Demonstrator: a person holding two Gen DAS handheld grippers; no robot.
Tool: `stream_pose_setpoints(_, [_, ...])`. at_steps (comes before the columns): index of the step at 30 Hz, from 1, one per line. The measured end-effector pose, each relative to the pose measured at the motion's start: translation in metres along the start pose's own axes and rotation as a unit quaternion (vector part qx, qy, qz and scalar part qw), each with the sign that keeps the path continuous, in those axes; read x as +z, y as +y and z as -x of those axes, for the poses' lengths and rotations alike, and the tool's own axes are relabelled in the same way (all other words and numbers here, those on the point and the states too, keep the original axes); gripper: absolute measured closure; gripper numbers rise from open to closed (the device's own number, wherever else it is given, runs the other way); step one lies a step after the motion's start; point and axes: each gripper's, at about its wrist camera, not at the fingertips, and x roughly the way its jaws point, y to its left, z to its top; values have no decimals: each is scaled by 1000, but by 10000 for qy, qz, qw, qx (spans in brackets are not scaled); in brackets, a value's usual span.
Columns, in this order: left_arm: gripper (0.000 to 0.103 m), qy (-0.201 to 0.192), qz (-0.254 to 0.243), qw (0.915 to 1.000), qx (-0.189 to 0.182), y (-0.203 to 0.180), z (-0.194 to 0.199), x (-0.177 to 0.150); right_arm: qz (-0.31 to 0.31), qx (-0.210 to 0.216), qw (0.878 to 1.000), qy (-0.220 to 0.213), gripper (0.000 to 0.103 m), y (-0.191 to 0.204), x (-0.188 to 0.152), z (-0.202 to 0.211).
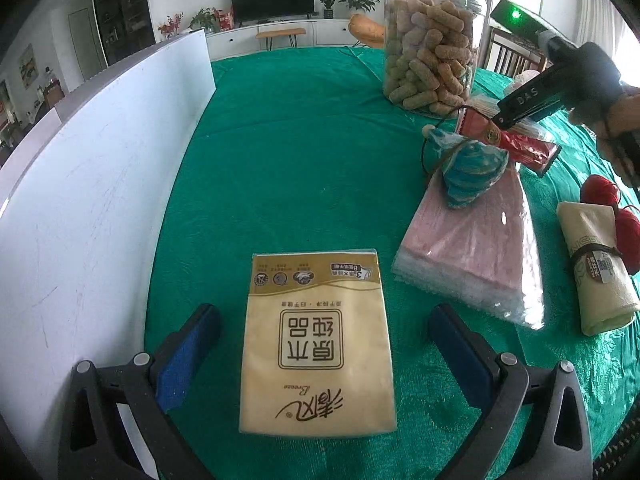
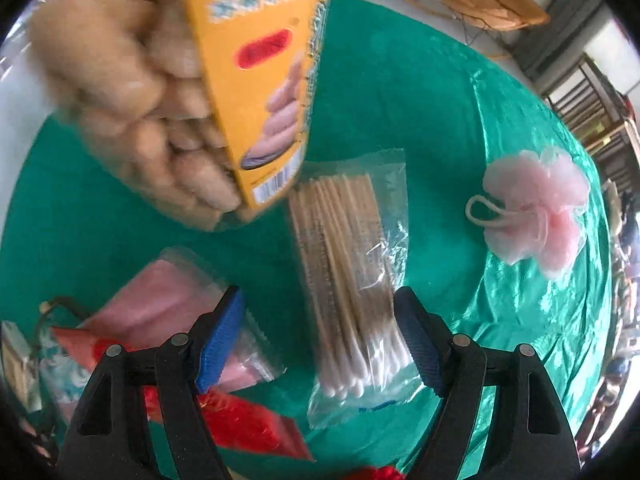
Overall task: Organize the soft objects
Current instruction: 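Grasp the clear bag of cotton swabs with the right tool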
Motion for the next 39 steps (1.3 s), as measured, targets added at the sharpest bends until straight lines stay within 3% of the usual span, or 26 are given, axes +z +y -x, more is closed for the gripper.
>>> stream_pose_setpoints(2, [0,-1,0,10000,0,0,0,0,-197,22,9998,87,30,-10,1,-4])
stream_pose_setpoints(5, [0,-1,2,10000,1,0,0,0,-593,233,9980,-36,64,-28,-4,-2])
stream_pose_setpoints(6, [0,-1,1,10000,1,0,0,0,-622,213,9978,-53,66,-31,-9,0])
stream_pose_setpoints(10, [0,-2,2,10000,1,0,0,0,-546,139,9984,-89,69,-38,-37,9])
stream_pose_setpoints(13, [0,-3,1,10000,2,0,0,0,-641,5,9979,-34,69,-58,-77,17])
stream_pose_setpoints(17, [0,-3,1,10000,3,0,0,0,-1241,-256,9919,-96,69,-101,-138,28])
stream_pose_setpoints(22, [0,-4,1,10000,5,0,0,0,-1844,-495,9799,-572,69,-108,-204,40])
stream_pose_setpoints(26, [0,-4,-2,10000,3,0,0,0,-2304,-678,9634,-1189,60,-107,-239,38])
stream_pose_setpoints(27, [0,-5,-2,10000,3,0,0,0,-2479,-592,9577,-1335,40,-113,-243,36])
stream_pose_setpoints(29, [0,-4,0,10000,4,0,0,0,-2819,-265,9482,-1443,24,-126,-238,29])
stream_pose_setpoints(39, [0,-5,0,10000,6,0,0,1,-2603,-335,9529,-1518,14,-119,-237,25])
